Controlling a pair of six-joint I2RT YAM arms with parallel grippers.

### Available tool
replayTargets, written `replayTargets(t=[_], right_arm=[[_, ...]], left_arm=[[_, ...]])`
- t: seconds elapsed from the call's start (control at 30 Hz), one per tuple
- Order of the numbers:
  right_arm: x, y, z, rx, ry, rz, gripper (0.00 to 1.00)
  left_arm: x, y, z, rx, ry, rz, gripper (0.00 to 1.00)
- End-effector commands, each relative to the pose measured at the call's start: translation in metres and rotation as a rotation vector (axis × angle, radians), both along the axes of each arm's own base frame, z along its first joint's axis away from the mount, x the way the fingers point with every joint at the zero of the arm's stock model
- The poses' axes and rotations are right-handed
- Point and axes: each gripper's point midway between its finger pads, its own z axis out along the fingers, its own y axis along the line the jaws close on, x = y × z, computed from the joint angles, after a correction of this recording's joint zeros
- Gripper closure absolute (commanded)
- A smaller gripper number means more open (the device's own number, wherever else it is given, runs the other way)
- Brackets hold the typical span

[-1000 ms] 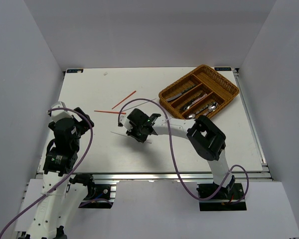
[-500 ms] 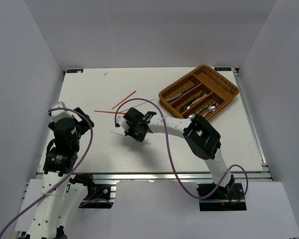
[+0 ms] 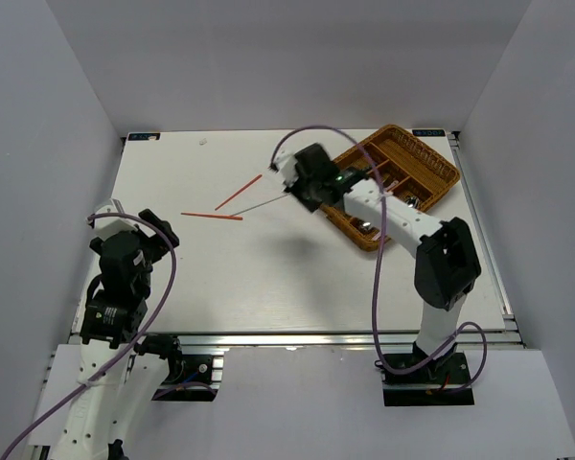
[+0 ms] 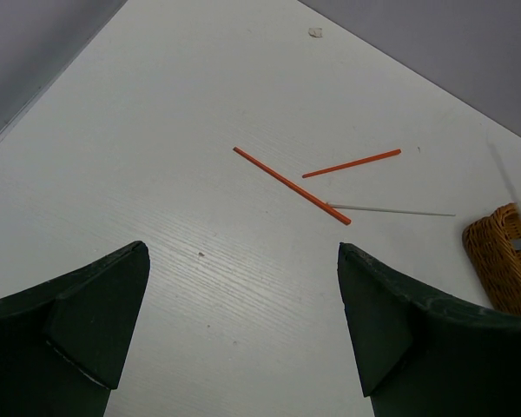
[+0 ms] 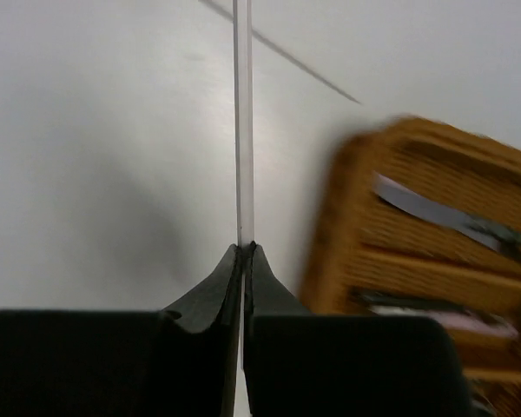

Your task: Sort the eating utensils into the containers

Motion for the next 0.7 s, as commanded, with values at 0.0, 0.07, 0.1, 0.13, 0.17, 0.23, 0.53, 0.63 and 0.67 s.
replayTargets(t=[0.0, 0.07, 0.1, 0.13, 0.17, 0.23, 0.53, 0.63, 0.67], right_arm=[[0.077, -0.091, 0.017, -0.148, -0.147, -0.238, 1.0], [0.112, -0.126, 0.028, -0.2, -0.233, -0.33, 1.0], [0.135, -0.152, 0.03, -0.218, -0.266, -0.39, 1.0], [0.149, -0.163, 0.033, -0.235, -0.311, -0.408, 1.0], [0.174, -0.177, 0.053, -0.254, -0.449, -0.448, 1.0], [0.192, -0.206, 0.048, -0.307, -0.494, -0.481, 1.0], [0.225, -0.305, 0.036, -0.443, -0.504, -0.554, 1.0], [0.228, -0.331, 0.024, -0.432, -0.458, -0.581, 1.0], [0.228, -0.341, 0.021, -0.437, -0.449, -0.587, 1.0]], left_arm=[[0.0, -0.001, 0.0, -0.002, -0.01, -0.003, 0.02], [-0.001, -0.001, 0.002, -0.005, -0.019, -0.004, 0.02], [-0.002, -0.002, 0.002, -0.006, -0.022, -0.007, 0.02], [-0.002, -0.003, 0.003, -0.006, -0.028, -0.012, 0.02], [-0.003, -0.004, 0.005, -0.008, -0.036, -0.016, 0.02], [-0.003, -0.006, 0.005, -0.008, -0.039, -0.027, 0.02], [-0.002, -0.015, 0.004, -0.01, -0.036, -0.067, 0.02], [-0.002, -0.017, 0.004, -0.01, -0.038, -0.075, 0.02], [-0.003, -0.017, 0.005, -0.01, -0.041, -0.075, 0.02]])
